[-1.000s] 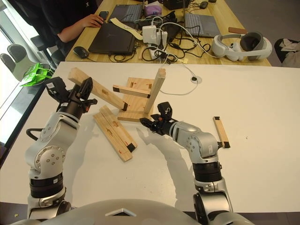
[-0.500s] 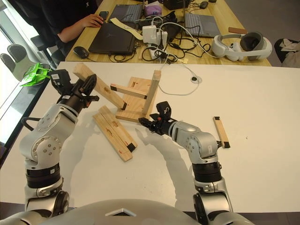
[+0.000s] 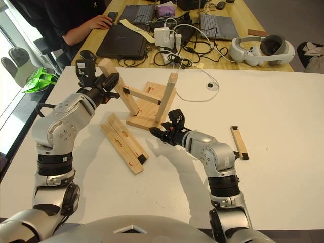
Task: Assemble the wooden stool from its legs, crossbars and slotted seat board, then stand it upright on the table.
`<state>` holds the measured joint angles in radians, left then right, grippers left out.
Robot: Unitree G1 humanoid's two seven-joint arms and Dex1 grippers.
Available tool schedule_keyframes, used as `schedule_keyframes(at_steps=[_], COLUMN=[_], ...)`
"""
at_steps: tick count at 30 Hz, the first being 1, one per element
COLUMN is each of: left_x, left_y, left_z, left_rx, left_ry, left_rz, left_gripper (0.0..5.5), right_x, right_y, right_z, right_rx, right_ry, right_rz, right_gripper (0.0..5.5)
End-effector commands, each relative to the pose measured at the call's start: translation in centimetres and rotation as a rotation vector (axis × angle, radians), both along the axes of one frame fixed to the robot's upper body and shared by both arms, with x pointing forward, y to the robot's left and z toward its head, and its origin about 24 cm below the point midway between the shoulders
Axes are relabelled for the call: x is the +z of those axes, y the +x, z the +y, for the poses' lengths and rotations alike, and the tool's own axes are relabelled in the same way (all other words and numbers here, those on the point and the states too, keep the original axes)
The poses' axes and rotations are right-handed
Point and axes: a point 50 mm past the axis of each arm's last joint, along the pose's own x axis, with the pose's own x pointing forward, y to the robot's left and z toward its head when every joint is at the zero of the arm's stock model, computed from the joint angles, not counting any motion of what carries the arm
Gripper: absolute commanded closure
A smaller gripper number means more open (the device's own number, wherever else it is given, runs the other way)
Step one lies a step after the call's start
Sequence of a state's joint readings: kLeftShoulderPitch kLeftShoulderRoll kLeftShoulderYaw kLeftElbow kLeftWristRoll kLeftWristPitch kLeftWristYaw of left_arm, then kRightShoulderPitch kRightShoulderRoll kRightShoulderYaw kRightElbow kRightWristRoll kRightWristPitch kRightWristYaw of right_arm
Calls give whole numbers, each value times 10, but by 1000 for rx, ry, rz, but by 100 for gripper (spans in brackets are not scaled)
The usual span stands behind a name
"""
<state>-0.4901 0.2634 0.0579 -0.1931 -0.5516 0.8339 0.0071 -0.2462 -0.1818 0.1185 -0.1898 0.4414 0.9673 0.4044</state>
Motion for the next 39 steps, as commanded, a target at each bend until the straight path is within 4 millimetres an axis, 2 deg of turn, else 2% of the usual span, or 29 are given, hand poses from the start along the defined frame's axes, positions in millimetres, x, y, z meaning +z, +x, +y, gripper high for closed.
schedule_keyframes(at_steps=[1,6,10,16,18,21,24,30,31,39], left_x=[-13,-20,-21,-19,-17,-9,-2,3,4,12], left_y=[-6,-21,-34,-44,-44,-42,-41,-39,-40,-41], left_z=[-3,-10,-16,-19,-18,-20,-23,-25,-25,-27], left_rx=[0,34,76,113,123,120,115,114,114,115], left_ry=[-9,-62,-125,-157,-155,-137,-125,-84,-77,-75], left_rz=[71,99,109,118,109,68,37,1,-7,-36], left_gripper=[448,448,448,448,448,448,448,448,412,311], right_x=[15,42,72,92,90,75,68,66,66,69], right_y=[-1,0,2,11,15,20,18,11,10,7], right_z=[7,24,45,59,63,64,65,72,73,76], right_rx=[48,48,-48,-281,-331,-372,-367,-325,-323,-334], right_ry=[-18,80,250,347,318,219,180,171,175,182], right_rz=[-92,-242,-394,-518,-516,-481,-471,-477,-476,-485], right_gripper=[227,227,227,227,227,227,227,227,227,227])
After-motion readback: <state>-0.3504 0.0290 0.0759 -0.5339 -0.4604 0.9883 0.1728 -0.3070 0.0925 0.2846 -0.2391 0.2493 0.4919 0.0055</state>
